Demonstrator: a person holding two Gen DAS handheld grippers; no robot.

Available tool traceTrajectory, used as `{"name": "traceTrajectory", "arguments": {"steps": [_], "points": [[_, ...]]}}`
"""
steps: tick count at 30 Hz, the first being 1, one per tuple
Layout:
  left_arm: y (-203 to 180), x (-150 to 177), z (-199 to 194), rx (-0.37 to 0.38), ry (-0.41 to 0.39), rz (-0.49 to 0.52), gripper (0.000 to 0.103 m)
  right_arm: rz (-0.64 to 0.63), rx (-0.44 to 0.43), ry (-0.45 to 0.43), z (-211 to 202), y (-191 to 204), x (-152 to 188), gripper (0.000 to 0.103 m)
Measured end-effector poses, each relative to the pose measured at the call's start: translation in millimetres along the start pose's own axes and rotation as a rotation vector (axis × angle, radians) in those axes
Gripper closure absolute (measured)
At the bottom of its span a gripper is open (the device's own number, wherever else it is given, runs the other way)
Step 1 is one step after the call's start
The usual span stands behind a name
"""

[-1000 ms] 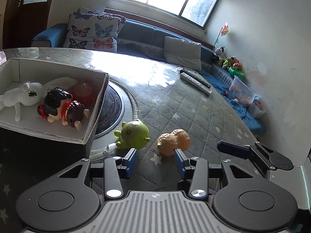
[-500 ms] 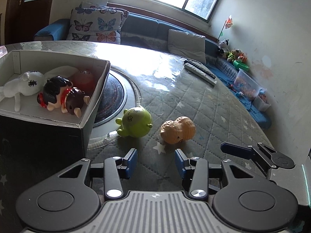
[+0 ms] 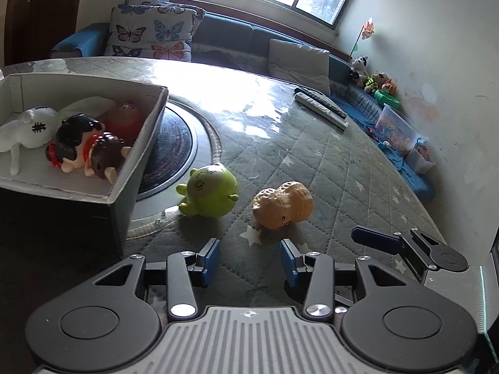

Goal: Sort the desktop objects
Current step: 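Move the left gripper back toward the tan peanut toy, then grasp the tan peanut toy with the left gripper and lift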

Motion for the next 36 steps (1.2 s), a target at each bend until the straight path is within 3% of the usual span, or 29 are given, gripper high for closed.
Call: {"name": "traceTrajectory", "arguments": {"steps": [22, 29, 32, 36], "points": [[-1.0, -26.9, 43.7, 0.039, 0.013, -0.047, 0.058, -0.045, 0.034, -0.002, 47.7, 0.6, -13.1, 0.012], [-1.5, -25.3, 51.8, 0.059, 0.025, -0.059, 0.058, -0.035, 0.013, 0.013, 56.0, 0.7, -14.9, 0.023], [-1.8, -26.2, 53.3, 0.064, 0.028, -0.061, 0.058, -0.031, -0.005, 0.014, 55.4, -0.2, -14.3, 0.033], [-3.2, -25.7, 54.0, 0.07, 0.034, -0.06, 0.058, -0.033, -0.003, 0.014, 53.8, -1.9, -13.6, 0.034]]}}
Point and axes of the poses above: each gripper's, at about its wrist camera, not at the fingertips, and z roughly the way its jaws point, y to its left, x to its underside, the point moved 8 cm from there along z, roughly the way its jaws point, and after that the axes turned 11 degrees about x, right-handed, at the moved point
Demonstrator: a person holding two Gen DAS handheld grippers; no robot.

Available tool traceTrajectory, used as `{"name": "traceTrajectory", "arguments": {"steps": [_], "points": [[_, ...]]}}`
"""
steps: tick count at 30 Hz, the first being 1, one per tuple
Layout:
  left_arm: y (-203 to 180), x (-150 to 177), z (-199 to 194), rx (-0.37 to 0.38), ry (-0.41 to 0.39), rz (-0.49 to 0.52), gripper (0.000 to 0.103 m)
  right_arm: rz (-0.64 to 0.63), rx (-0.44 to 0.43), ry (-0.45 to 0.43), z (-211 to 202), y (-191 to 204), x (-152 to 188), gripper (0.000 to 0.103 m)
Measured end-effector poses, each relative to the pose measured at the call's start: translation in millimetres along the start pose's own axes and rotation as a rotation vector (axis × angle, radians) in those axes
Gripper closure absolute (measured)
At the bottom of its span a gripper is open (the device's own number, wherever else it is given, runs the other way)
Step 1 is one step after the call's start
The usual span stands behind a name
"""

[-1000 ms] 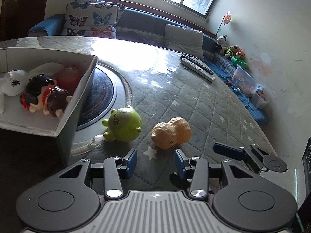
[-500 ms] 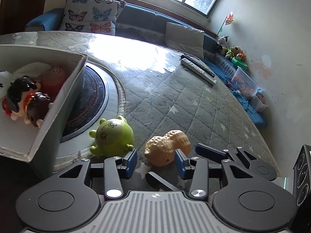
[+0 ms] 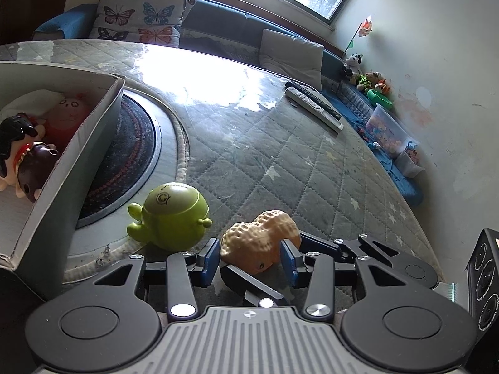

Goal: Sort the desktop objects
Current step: 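Grasp the tan peanut toy with the left gripper and lift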

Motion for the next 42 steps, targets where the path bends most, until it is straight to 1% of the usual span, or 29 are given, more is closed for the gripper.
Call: {"name": "traceTrajectory", "arguments": {"steps": [6, 9, 20, 27, 28, 30, 34, 42], "points": [[-2.1, 1.3, -1.7, 0.015, 0.006, 0.008, 0.058, 0.0, -0.023, 0.006, -9.4, -2.7, 3.4, 0.037], [-3.2, 2.4, 0.0, 0.023, 0.014, 0.011, 0.058, -0.011, -0.015, 0.009, -11.7, -4.3, 5.9, 0.037], [-4.6, 1.9, 0.8, 0.026, 0.017, 0.015, 0.058, -0.026, -0.001, 0.001, -8.7, -3.6, 3.2, 0.035], [-1.4, 0.0, 1.5, 0.031, 0.015, -0.005, 0.058, -0.016, -0.005, 0.002, -6.3, -4.0, 1.1, 0.035], [-1.6, 0.0, 0.7, 0.034, 0.015, -0.003, 0.058, -0.012, -0.006, 0.003, -5.9, -4.6, 0.4, 0.034], [-1.5, 0.3, -0.4, 0.045, 0.014, -0.008, 0.058, -0.01, -0.004, -0.001, -6.2, -5.1, -0.2, 0.025], [0.2, -1.3, -2.0, 0.045, 0.007, -0.017, 0.058, -0.023, -0.006, -0.013, -7.1, -1.8, -3.7, 0.025], [5.7, -0.9, 0.8, 0.044, 0.013, -0.041, 0.058, -0.027, 0.007, 0.0, -3.4, -1.2, -3.5, 0.031]]}}
Point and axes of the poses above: each gripper's, at about its wrist camera, not at the fingertips, and z roughly the way its jaws point, y to its left, x to its underside, the point moved 8 cm from there along z, roughly the way its jaws point, and after that the axes turned 11 degrees about x, right-handed, at the moved point
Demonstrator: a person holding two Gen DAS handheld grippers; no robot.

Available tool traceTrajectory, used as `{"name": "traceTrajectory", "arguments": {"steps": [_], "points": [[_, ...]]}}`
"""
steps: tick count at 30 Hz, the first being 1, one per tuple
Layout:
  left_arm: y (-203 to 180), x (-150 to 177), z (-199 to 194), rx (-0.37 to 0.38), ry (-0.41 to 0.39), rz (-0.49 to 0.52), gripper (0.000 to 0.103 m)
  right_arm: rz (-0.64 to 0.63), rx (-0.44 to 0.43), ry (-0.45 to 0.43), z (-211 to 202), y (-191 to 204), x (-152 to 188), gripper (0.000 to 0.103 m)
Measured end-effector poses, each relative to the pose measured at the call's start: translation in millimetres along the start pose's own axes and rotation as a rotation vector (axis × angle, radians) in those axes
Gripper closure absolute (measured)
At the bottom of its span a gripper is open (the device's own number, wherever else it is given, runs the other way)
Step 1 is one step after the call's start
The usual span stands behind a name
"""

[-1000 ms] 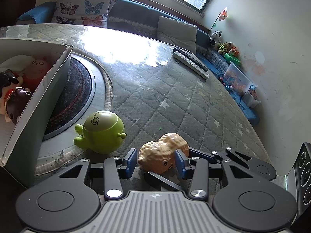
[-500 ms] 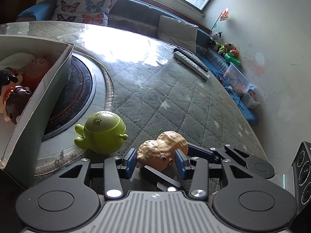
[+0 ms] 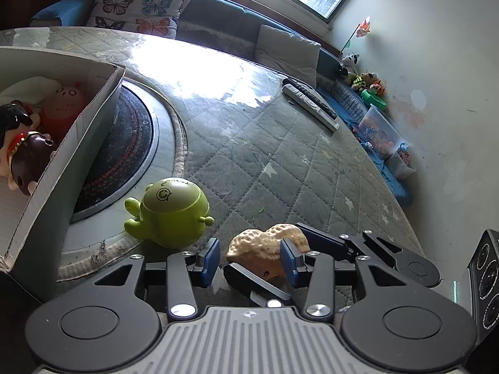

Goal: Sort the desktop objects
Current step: 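Grasp the tan peanut toy with the left gripper and lift, then lower the peanut toy into the grey box and release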

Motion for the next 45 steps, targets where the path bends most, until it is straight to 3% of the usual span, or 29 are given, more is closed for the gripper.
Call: {"name": "traceTrajectory", "arguments": {"steps": [13, 23, 34, 38, 45], "points": [[-4.0, 2.7, -6.3, 0.041, -0.022, -0.021, 0.063, 0.023, 0.016, 0.018, -5.9, -3.7, 4.0, 0.033], [-1.0, -24.2, -72.5, 0.031, -0.178, -0.006, 0.063, -0.059, -0.028, -0.089, -31.0, 35.7, -47.0, 0.033], [86.2, -62.5, -158.4, -0.083, -0.327, -0.106, 0.064, -0.176, -0.211, -0.146, -1.5, 148.7, -117.3, 0.033], [120.5, -74.7, -163.4, -0.084, -0.337, -0.174, 0.064, -0.213, -0.22, -0.141, 23.5, 174.6, -132.1, 0.033], [158.9, -100.2, -143.9, -0.073, -0.327, -0.214, 0.064, -0.174, -0.236, -0.079, 68.7, 178.3, -147.2, 0.033]]}}
Point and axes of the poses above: each gripper's, at about its wrist camera, not at the fingertips, and z roughly the way its jaws point, y to its left, x to its underside, the point moved 8 cm from there along z, roughly the way its jaws point, and after that the axes turned 11 degrees about x, right-handed, at the moved point
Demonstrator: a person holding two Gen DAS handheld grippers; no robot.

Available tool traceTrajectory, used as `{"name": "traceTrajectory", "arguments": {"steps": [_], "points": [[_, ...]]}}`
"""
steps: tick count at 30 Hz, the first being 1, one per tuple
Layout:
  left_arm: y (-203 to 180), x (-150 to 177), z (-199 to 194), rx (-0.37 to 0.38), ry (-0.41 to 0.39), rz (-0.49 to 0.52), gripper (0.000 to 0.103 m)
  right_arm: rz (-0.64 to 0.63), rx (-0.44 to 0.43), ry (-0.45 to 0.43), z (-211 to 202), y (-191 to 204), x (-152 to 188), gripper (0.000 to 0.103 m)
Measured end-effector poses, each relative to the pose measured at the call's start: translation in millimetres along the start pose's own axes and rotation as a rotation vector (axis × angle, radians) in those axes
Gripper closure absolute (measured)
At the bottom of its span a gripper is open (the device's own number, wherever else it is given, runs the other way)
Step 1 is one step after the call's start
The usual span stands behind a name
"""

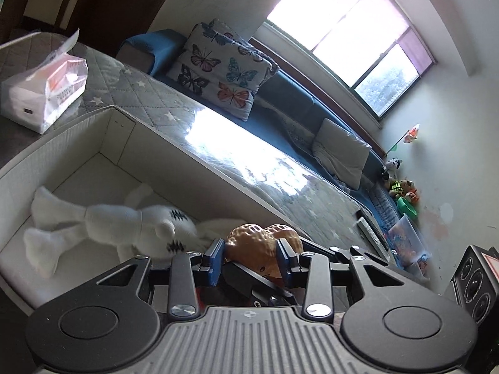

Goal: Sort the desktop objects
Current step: 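Lower the peanut toy into the grey box and release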

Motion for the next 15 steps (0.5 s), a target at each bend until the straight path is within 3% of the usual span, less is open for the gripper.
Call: {"name": "traceTrajectory", "arguments": {"steps": [8, 15], "points": [[20.8, -10.2, 29.6, 0.006, 0.028, -0.046, 0.064, 0.067, -0.012, 0.06, 34.4, -17.8, 3.4, 0.033], [25.9, -7.1, 33.7, 0.008, 0.028, -0.059, 0.064, 0.084, -0.013, 0.081, 39.0, -23.7, 5.1, 0.033]]}}
Point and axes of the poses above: each gripper's, at about its wrist camera, not at the fingertips, and z roughly the way its jaws point, y to its left, x to its underside, the point moved 8 cm from there along z, roughly the way its jaws point, and after that the axes turned 11 degrees about x, right-handed, at the moved point
